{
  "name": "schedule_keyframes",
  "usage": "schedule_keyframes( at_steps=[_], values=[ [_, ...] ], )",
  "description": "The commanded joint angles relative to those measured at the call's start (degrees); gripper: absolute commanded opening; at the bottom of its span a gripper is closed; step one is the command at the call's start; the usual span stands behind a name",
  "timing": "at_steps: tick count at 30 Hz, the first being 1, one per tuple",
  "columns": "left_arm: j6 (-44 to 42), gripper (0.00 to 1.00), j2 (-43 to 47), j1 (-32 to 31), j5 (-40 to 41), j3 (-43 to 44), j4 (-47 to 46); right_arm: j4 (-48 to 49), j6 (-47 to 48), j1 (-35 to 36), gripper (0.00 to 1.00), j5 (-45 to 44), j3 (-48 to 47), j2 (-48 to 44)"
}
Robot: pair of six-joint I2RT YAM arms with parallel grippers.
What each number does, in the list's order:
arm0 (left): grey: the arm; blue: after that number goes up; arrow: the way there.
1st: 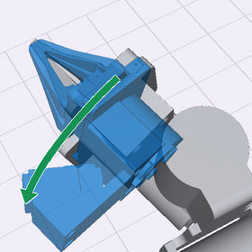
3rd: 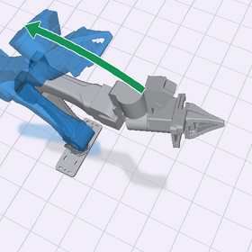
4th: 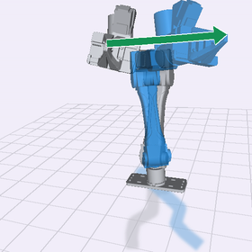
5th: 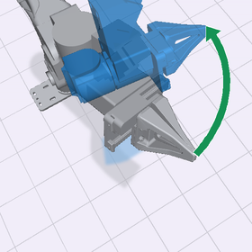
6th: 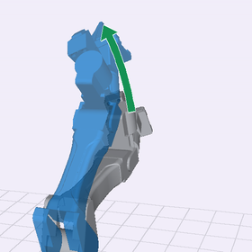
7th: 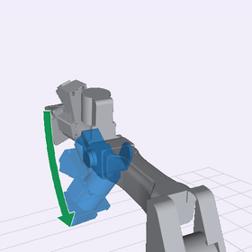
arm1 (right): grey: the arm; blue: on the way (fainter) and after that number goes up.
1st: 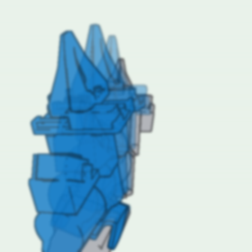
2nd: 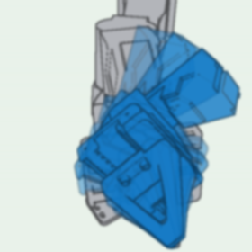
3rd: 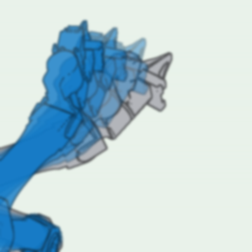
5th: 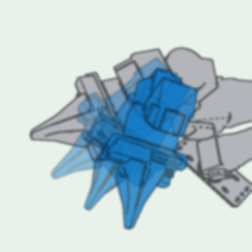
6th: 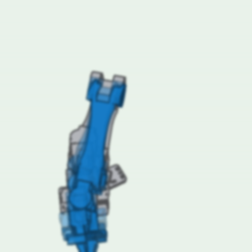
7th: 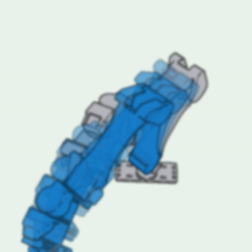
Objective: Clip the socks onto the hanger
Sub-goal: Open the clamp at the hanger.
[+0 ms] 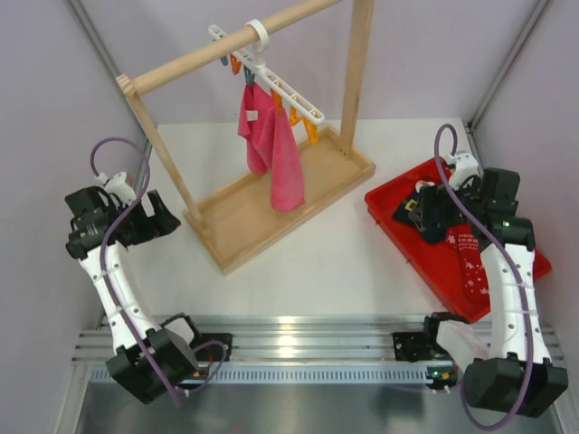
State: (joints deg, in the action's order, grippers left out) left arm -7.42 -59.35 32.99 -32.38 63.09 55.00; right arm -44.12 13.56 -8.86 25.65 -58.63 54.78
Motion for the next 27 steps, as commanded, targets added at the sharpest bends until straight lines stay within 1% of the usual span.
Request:
schedule_keyframes(
  at_steps=[1,5,7,8,9,10,11,12,14,15,17,20,21,22,23,25,27],
  values=[
    [3.55,0.98,4.24,0.67,-1.19,2.21,1.42,3.34,-1.43,1.39,1.0,3.09,-4.2,-0.65],
    [3.91,0.98,6.7,0.76,-0.14,5.54,5.37,2.64,-1.61,2.71,1.0,2.57,-6.93,0.5],
    [-0.04,0.98,7.14,0.84,0.3,7.56,7.48,2.37,-1.35,2.97,1.0,2.3,-8.16,0.94],
    [-1.96,0.98,7.49,0.93,0.21,8.27,10.18,2.2,-1.17,3.15,1.0,2.39,-8.43,1.11],
    [-7.03,0.98,7.85,0.85,-0.57,8.97,11.69,2.19,-1.0,3.24,1.0,2.39,-8.69,1.03],
    [-8.91,0.98,8.11,0.93,-0.58,10.46,13.36,2.11,-0.91,3.32,1.0,2.3,-8.95,1.03],
    [-11.36,0.98,8.29,0.93,-1.19,11.52,17.29,2.02,-0.82,3.5,1.0,2.3,-9.04,0.94],
    [-16.35,0.97,8.2,0.85,-2.59,12.66,19.85,1.76,-0.73,3.68,1.0,2.47,-9.13,1.03],
    [-20.5,0.96,7.33,0.85,-4.61,16.44,24.25,1.58,-0.73,4.11,1.0,2.56,-9.31,0.94],
    [-25.92,0.94,6.63,0.84,-7.06,19.58,30.89,1.58,-0.9,4.29,1.0,2.82,-9.31,0.94],
    [-24.67,0.93,5.65,-0.03,-5.86,20.93,31.57,1.49,-1.17,4.99,1.0,2.83,-9.4,0.59],
    [-25.8,0.93,6.96,-7.04,-3.22,22.6,31.48,1.58,-1.78,6.04,1.0,3.62,-9.66,0.5],
    [-24.41,0.94,7.4,-12.37,-2.87,23.13,31.48,1.93,-2.22,6.4,1.0,3.88,-9.75,0.32],
    [-23.44,0.94,7.84,-15.12,-2.95,24.26,31.39,2.37,-2.57,6.84,1.0,3.88,-9.83,0.06],
    [-21.69,0.94,8.54,-19.15,-3.3,25.32,31.39,2.89,-3.18,7.71,1.0,4.06,-10.1,-0.11],
    [-21.06,0.94,9.16,-21.21,-4.53,26.03,31.39,3.51,-3.89,8.42,1.0,4.67,-10.71,-0.03],
    [-21.58,0.93,9.78,-21.92,-7.16,26.47,31.31,4.65,-5.81,8.42,1.0,6.25,-11.24,-0.03]
  ],
)
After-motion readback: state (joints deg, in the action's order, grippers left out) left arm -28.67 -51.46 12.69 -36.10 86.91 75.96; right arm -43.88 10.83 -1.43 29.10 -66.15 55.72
